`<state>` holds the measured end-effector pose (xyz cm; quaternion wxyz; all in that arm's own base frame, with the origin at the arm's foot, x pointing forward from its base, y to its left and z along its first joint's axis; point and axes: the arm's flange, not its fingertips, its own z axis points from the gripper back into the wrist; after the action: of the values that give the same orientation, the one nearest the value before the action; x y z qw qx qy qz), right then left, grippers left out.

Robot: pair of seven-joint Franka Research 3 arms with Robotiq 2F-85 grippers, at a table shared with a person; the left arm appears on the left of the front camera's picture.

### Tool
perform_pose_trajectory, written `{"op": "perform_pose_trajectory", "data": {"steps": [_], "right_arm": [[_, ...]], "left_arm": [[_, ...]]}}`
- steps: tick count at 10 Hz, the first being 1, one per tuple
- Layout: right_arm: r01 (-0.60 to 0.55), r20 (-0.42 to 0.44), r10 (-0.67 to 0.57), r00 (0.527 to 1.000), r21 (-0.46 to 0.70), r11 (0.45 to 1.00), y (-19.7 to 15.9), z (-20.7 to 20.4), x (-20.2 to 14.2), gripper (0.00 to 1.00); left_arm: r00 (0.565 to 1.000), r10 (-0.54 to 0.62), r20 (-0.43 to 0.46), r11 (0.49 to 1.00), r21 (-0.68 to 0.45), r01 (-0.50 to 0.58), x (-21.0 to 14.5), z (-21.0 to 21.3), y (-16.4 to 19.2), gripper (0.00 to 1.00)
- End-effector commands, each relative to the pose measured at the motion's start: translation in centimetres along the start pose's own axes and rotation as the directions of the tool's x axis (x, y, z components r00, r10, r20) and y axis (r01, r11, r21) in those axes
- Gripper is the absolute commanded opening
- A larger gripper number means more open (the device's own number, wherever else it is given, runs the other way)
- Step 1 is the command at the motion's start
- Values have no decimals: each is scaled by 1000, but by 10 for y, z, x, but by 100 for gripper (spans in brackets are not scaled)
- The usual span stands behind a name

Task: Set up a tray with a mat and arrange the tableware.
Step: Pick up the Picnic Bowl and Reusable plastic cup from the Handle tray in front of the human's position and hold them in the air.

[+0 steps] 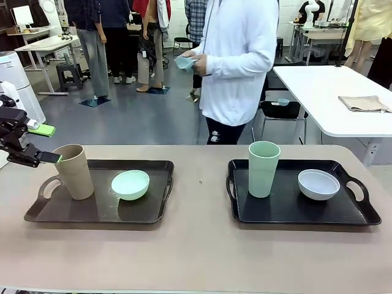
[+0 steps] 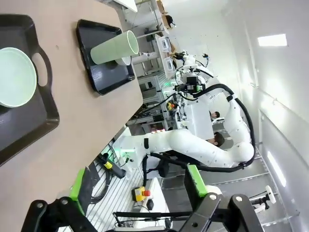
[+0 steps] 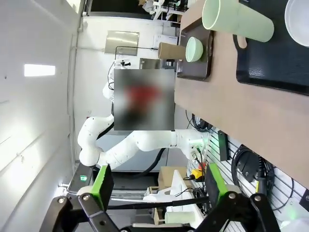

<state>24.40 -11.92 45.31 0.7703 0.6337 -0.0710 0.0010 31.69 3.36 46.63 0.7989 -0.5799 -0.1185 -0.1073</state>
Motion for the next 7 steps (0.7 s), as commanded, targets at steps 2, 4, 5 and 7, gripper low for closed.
{"op": "perform_pose_trajectory", "data": {"steps": [2,4,5,7], "right_arm": [[-23,-7,23,1000,-24,999,0,-2,-1,100],[-23,-7,23,1000,-24,999,0,-2,-1,100],[-23,-7,23,1000,-24,999,0,-2,-1,100],[-23,-7,23,1000,-24,999,0,-2,-1,100]], "left_arm": [[1000,-27,13,1000,-8,27,-1,0,-3,100],[1000,-27,13,1000,-8,27,-1,0,-3,100],[1000,-27,13,1000,-8,27,-1,0,-3,100],[1000,-27,13,1000,-8,27,-1,0,-3,100]]}}
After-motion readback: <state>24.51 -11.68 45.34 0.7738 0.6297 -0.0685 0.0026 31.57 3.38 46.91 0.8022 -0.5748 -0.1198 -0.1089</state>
